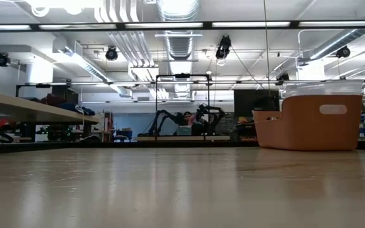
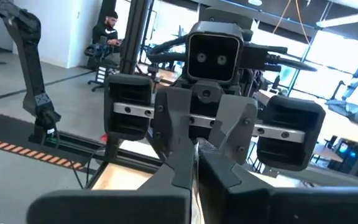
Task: Roll bandage
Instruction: Close the zip bag
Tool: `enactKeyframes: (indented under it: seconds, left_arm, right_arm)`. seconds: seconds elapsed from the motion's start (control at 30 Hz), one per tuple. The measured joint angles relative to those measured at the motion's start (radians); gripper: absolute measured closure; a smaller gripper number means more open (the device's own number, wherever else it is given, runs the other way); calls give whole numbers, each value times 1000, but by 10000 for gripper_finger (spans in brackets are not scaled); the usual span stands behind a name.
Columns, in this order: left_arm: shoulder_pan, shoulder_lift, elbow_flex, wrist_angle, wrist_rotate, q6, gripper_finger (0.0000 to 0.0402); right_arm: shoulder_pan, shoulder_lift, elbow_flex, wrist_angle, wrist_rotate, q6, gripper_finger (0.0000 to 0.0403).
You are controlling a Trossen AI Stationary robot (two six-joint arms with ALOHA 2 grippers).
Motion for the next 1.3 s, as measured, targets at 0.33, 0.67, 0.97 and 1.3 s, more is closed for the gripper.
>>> enactKeyframes:
  seconds: [0.33,0.67,0.97,1.3]
  left_arm:
    - [1,0,0,-3,-4,39,322]
    - [0,0,0,-6,-40,31,390]
    - [2,0,2,-8,-65,26,382]
    - [2,0,3,-91,-70,15,372]
  right_arm:
    - [0,0,0,-7,2,46,401]
    - [0,-5,0,-12,6,48,402]
    - [29,-60,0,-32,31,10,403]
    - [59,-147,-1,-99,65,-11,403]
